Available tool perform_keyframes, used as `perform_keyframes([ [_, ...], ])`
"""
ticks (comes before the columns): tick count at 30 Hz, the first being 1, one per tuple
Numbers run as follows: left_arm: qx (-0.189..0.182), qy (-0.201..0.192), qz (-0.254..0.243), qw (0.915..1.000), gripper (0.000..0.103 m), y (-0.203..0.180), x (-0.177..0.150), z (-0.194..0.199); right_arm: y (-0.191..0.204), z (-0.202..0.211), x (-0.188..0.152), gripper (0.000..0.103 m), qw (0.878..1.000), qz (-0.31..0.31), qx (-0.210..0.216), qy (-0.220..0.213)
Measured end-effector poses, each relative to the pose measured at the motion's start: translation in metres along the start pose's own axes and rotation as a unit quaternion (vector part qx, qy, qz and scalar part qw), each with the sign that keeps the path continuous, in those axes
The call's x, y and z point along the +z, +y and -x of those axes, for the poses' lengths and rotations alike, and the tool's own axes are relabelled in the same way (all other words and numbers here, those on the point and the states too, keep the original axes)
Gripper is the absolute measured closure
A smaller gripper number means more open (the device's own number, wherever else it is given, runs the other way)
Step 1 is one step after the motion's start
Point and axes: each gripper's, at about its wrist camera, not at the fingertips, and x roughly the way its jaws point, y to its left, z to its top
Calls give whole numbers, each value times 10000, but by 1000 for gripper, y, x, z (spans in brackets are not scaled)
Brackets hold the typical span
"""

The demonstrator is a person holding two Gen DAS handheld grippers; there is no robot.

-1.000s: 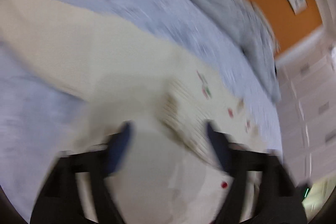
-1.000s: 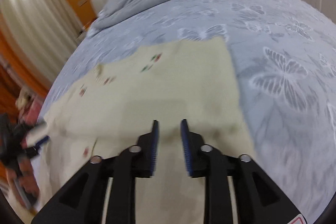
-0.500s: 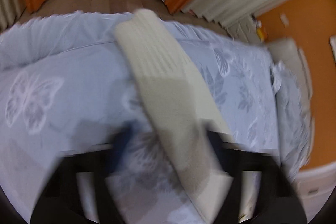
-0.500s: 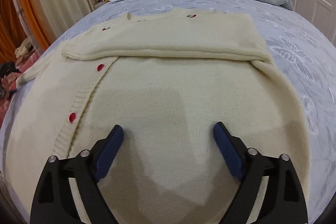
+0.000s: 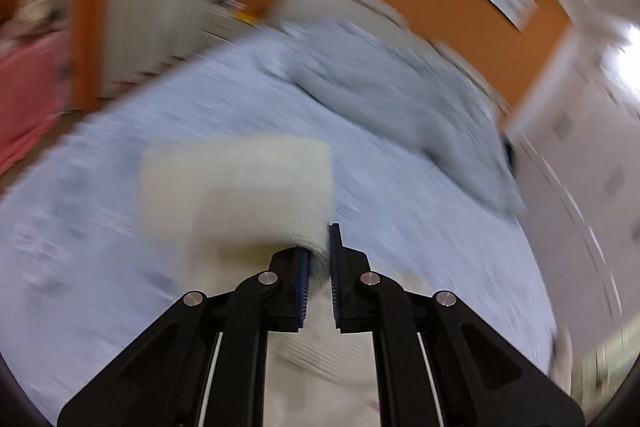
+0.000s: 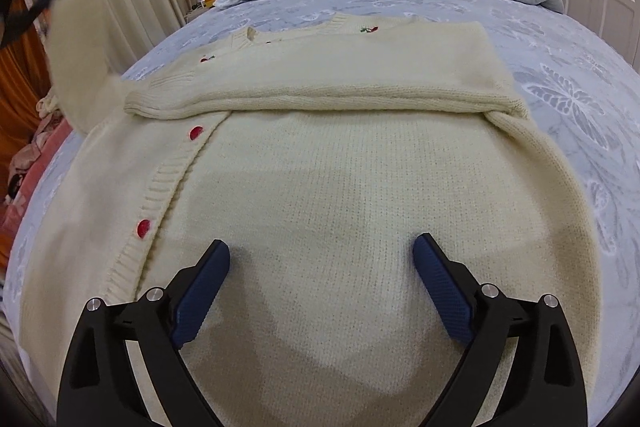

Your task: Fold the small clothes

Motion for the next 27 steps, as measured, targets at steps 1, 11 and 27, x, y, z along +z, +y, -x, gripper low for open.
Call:
perform_keyframes([
  [1, -182, 336, -228, 9990, 90, -32, -28, -21, -1, 0, 0, 12, 10000, -18, 26, -2],
  [11, -221, 1721, 1127, 9784, 41, 18, -151, -84, -11, 11, 18, 16, 9986, -423, 304, 45],
  [27, 690, 1434, 2703, 9495, 96, 138, -99, -108, -38, -79, 149, 94, 9879, -1392, 257, 630],
])
